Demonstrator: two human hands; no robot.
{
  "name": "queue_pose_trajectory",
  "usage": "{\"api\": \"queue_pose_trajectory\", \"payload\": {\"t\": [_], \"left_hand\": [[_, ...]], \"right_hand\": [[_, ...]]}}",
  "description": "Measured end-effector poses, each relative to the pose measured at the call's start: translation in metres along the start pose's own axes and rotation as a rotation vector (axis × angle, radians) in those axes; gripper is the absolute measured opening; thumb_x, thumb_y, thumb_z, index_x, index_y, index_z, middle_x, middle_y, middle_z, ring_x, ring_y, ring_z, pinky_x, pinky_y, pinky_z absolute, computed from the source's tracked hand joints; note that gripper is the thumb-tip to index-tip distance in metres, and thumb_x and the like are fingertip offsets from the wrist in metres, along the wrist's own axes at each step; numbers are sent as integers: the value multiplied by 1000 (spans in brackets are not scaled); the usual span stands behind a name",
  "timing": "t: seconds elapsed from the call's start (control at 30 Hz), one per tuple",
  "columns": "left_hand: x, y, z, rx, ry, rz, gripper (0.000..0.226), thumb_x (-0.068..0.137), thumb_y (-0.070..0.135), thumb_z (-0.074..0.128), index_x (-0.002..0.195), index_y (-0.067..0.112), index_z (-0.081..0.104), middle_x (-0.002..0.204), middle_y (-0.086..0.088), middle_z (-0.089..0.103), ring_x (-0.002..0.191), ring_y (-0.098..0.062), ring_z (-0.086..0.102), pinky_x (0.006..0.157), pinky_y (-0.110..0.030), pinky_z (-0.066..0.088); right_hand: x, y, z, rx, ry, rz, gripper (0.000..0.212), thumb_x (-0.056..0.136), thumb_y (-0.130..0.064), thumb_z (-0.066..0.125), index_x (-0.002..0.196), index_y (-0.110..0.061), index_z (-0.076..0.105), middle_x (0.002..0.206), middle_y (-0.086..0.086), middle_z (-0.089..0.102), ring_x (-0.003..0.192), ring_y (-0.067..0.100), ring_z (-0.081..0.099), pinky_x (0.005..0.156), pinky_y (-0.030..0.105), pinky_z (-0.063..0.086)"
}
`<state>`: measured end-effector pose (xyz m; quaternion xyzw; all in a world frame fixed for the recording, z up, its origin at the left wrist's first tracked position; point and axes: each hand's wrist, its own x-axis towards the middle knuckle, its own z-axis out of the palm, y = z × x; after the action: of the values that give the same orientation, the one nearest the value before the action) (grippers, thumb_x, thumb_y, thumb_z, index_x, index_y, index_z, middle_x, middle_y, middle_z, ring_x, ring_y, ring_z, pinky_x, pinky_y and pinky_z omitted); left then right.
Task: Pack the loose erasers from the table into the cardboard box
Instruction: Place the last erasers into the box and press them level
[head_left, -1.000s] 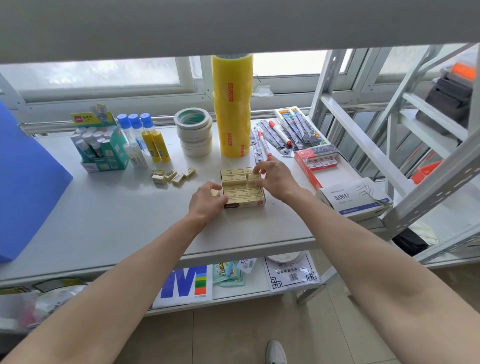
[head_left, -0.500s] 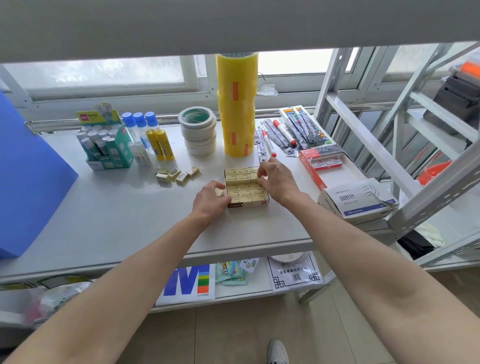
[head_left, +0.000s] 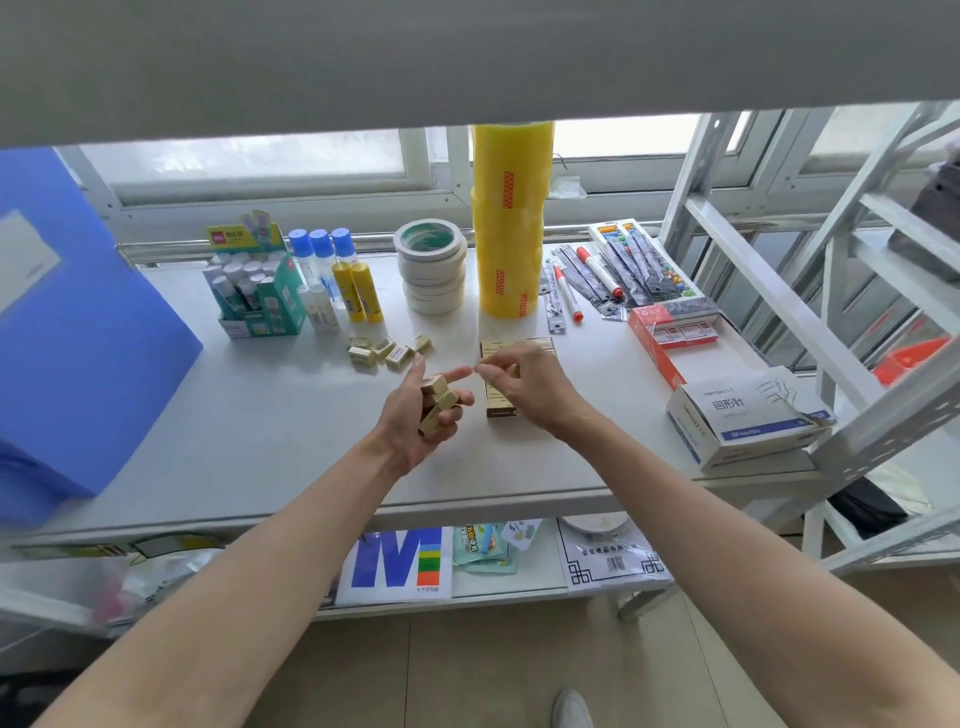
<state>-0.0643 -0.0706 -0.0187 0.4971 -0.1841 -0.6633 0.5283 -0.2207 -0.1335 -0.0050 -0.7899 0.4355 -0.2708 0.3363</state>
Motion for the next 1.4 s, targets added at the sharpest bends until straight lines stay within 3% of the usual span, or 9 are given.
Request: {"api": "queue_pose_trajectory", "payload": {"t": [0.13,0.3,0.4,0.5,0.8,0.97,1.13,1.3,1.4], "left_hand": [[-8,4,-2,45,-47,12,63,104,49,22,104,4,65,70,-9,63,43,-10,39,38,-18,24],[-17,5,0,245,8,82,63,103,52,24,90,5,65,58,-4,58,46,-11,46,40,-20,31],[-17,3,-2,337,81,155,66,101,57,24,98,7,66,64,-4,59,49,-10,48,44,-21,33],[-18,1,-2,371,102,221,67,97,62,24,103,7,61,55,2,51,45,-6,45,42,-19,33],[-19,-2,4,398,145,267,69,92,69,23,69,13,54,50,1,45,45,-8,39,44,-19,34],[-19,0,2,192,110,207,60,94,66,30,84,16,62,63,-1,56,49,-9,45,43,-18,30],[-16,-1,-7,233,17,199,41,94,44,57,102,5,64,72,0,55,50,-8,46,40,-16,32],[-13,-3,-8,211,23,217,19,94,27,62,90,9,59,74,-2,55,48,-8,45,36,-15,31],[-11,-4,-8,216,35,236,18,92,26,65,88,10,59,75,-2,56,48,-8,45,36,-16,31]], "right_hand": [[-3,-10,17,164,-117,38,22,91,-41,58,95,-28,76,82,-11,72,85,11,65,79,35,52],[-7,-20,24,213,-139,50,29,92,-40,58,76,-21,72,61,-8,63,56,2,53,65,23,43],[-12,-27,22,206,-115,20,27,90,-40,61,89,-17,75,70,-8,67,57,-5,53,63,18,39],[-17,-32,25,176,-75,11,23,88,-35,67,99,-16,74,77,-16,65,63,-12,55,64,14,40],[-23,-34,33,170,17,44,24,82,-37,73,88,-15,69,79,-9,66,69,5,59,69,22,48],[-24,-30,32,379,83,85,24,80,-26,76,93,-13,59,81,2,68,69,14,67,66,30,57],[-26,-19,31,310,181,31,25,83,0,66,89,-22,57,94,3,65,84,14,66,74,29,57],[-25,-16,32,372,179,59,21,91,-1,56,106,-16,58,99,3,66,82,13,69,78,30,58],[-27,-15,31,450,186,109,16,97,-13,52,113,-13,58,98,6,68,78,15,70,78,34,59]]}}
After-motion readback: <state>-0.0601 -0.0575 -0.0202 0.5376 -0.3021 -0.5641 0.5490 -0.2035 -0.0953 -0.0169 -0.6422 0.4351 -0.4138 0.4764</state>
